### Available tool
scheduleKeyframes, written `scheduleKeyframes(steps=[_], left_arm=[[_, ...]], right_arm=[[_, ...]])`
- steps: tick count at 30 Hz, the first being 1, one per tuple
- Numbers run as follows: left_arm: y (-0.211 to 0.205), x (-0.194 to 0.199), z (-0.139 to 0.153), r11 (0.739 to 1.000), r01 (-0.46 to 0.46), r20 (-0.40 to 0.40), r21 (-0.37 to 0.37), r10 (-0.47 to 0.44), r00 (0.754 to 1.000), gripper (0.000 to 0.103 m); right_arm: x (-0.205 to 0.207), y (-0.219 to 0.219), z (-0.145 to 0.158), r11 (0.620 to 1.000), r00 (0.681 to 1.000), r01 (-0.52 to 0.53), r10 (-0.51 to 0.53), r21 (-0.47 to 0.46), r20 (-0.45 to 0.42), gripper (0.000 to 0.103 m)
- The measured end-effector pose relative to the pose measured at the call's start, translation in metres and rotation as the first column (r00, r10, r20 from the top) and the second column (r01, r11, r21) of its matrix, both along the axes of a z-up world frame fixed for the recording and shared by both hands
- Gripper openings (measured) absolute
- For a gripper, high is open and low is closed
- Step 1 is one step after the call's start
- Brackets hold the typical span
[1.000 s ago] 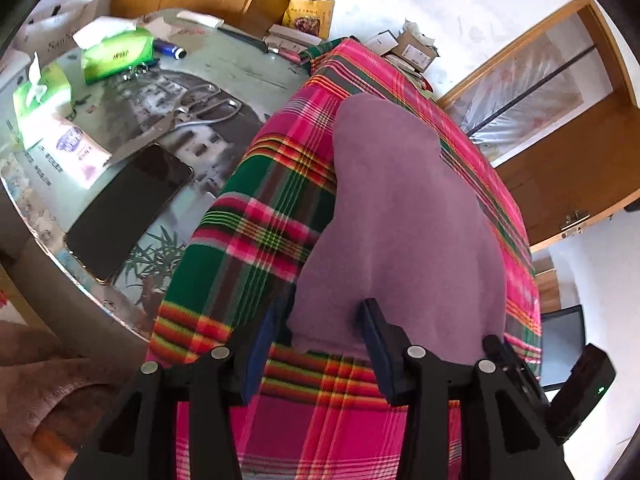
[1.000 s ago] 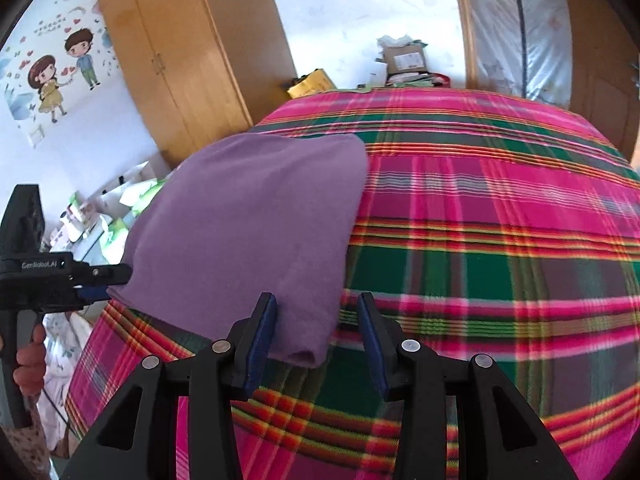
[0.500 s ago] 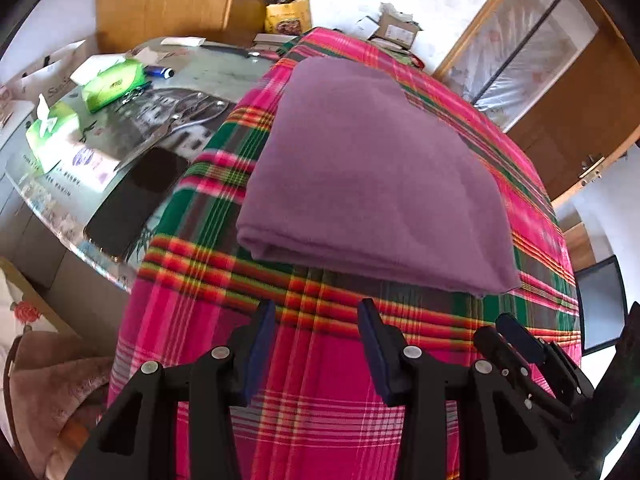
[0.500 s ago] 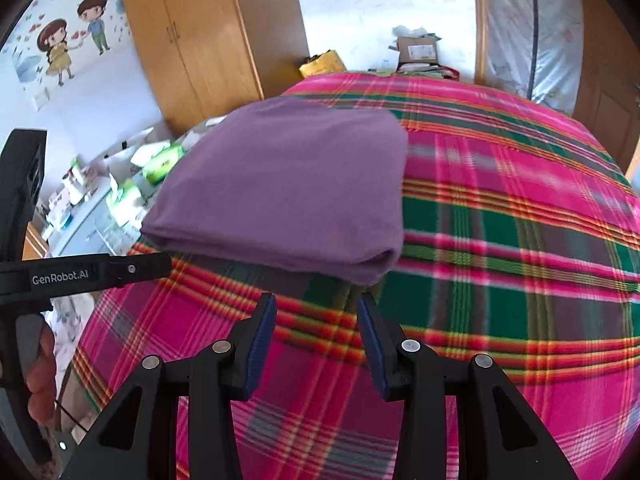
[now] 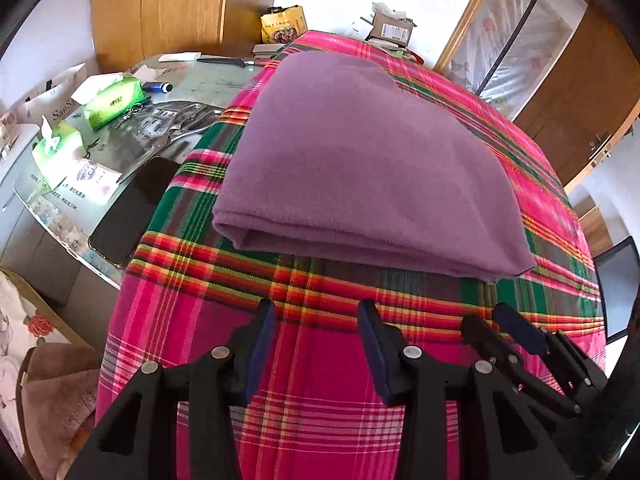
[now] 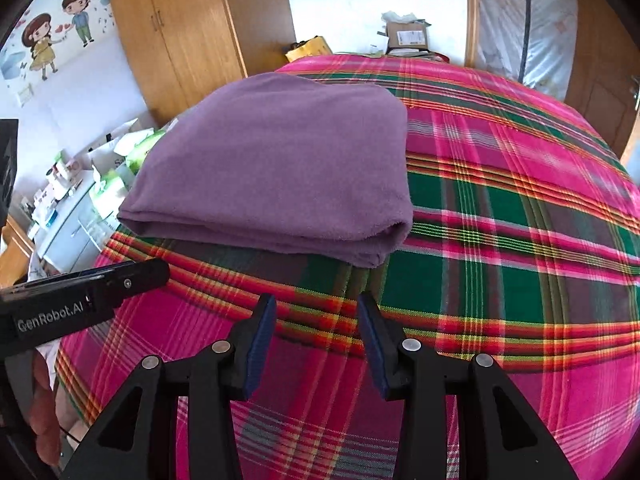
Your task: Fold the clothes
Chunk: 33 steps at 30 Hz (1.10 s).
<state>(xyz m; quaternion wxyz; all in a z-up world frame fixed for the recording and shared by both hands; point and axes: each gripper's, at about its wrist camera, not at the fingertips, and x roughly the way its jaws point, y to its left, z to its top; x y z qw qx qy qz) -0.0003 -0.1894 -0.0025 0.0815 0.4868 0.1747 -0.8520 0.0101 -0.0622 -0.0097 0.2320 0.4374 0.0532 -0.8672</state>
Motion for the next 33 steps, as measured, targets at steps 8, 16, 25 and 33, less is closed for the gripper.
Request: scheduleKeyframes(steps=[8,16,25,33], left_arm=[[0.014,0.004,-0.001,0.994,0.02,-0.018,-0.108,-0.022,1.0,0.043],[0.025,0.006,-0.003,0.983,0.031,-0.024,-0.179,-0.036,0.999,0.044],[0.028,0.006,-0.004,0.981,0.031,-0.029,-0.192,-0.037,0.999,0.045],[0.026,0.006,-0.004,0.982,0.028,-0.039,-0.187,-0.036,0.999,0.045]], right_arm=[[0.012,-0.01,-0.005,0.998,0.994,-0.017,0.023,0.066,-0.102,0.059],[0.013,-0.01,-0.007,0.998,0.994,-0.003,0.01,0.064,-0.11,0.06],[0.012,-0.01,-0.008,0.998,0.994,0.004,0.003,0.064,-0.113,0.06],[0.013,-0.01,-0.008,0.998,0.994,0.006,0.001,0.059,-0.113,0.06]])
